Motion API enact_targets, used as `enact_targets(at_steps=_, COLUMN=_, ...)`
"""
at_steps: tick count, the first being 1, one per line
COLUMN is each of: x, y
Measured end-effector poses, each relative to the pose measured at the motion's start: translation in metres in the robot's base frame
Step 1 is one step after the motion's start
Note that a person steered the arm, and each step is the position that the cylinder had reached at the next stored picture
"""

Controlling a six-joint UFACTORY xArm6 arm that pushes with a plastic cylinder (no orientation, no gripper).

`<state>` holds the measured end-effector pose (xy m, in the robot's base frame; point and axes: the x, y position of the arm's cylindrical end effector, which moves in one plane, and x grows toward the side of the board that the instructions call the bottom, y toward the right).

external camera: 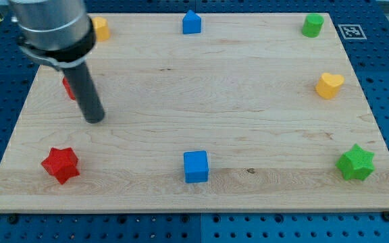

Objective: Place the red circle to the left of the yellow hexagon

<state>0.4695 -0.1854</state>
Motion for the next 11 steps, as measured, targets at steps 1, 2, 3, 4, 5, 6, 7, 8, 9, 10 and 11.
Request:
enact_targets(at_steps=1, x=-0.03, y=-0.021)
enact_targets(at_steps=2, x=-0.058, y=-0.037)
enact_targets(at_steps=3, x=-0.095, y=-0.053)
enact_targets(at_steps=4, x=-0.125, y=-0.062)
enact_targets(at_steps=5, x=-0.147, y=-0.068)
enact_targets(at_steps=6, x=-0.135, y=-0.05)
enact_targets(at_steps=7, x=-0.134, y=-0.025)
enact_targets(at_steps=8, x=-0.149, y=-0.023)
enact_targets(at_steps=9, x=-0.153, y=-0.037)
enact_targets(at_steps=10, x=-0.178, y=-0.051)
enact_targets(at_steps=11, x=-0.183, y=-0.053)
